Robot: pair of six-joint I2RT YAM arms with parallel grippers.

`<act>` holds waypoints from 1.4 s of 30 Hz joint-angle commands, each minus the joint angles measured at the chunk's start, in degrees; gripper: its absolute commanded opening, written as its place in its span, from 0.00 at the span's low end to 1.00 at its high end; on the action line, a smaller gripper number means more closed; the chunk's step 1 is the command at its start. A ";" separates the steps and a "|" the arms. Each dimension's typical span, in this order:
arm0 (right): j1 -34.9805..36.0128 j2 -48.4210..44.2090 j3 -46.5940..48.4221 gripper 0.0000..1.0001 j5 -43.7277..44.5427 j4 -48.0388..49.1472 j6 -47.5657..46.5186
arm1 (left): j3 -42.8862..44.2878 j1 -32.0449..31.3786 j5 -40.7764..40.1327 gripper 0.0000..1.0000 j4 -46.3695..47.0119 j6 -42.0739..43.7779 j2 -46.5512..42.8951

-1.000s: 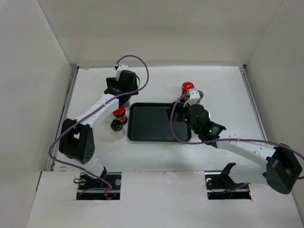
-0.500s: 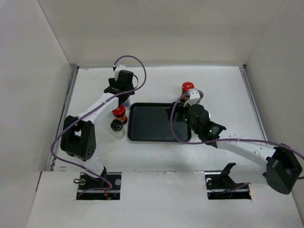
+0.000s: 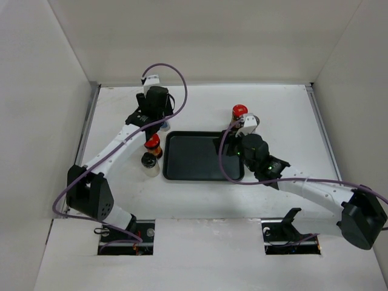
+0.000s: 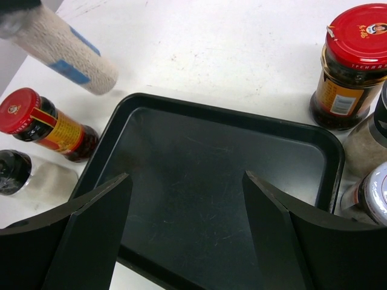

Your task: Organize the condiment bottles

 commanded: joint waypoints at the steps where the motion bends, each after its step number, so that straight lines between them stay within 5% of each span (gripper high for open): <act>1: -0.28 -1.76 0.01 0.80 0.18 3.48 0.39 | 2.46 -2.57 -1.11 0.38 6.86 1.17 -4.06; 10: -2.39 -4.31 -1.40 0.78 1.15 3.75 1.00 | -0.08 -10.13 -0.32 0.38 7.30 -0.32 -1.95; 24: -4.15 -4.05 -1.93 0.79 2.02 3.75 1.53 | -4.83 -11.81 -2.08 0.39 10.90 -1.20 3.59; 31: -5.20 -3.52 -1.84 0.80 2.29 3.66 1.53 | -7.55 -11.89 -2.43 0.77 13.01 -1.82 2.72; 33: -6.16 -2.82 -1.58 0.72 2.20 3.40 1.53 | -7.99 -12.16 -2.08 0.83 13.36 -1.99 1.14; 38: -8.45 -0.71 1.93 0.28 2.02 -0.10 1.53 | -9.92 -13.56 -1.73 0.92 15.20 -2.08 -5.01; 42: -11.96 2.80 9.30 0.29 2.38 -8.27 1.18 | -15.97 -14.27 -2.26 0.93 21.34 -2.26 -13.96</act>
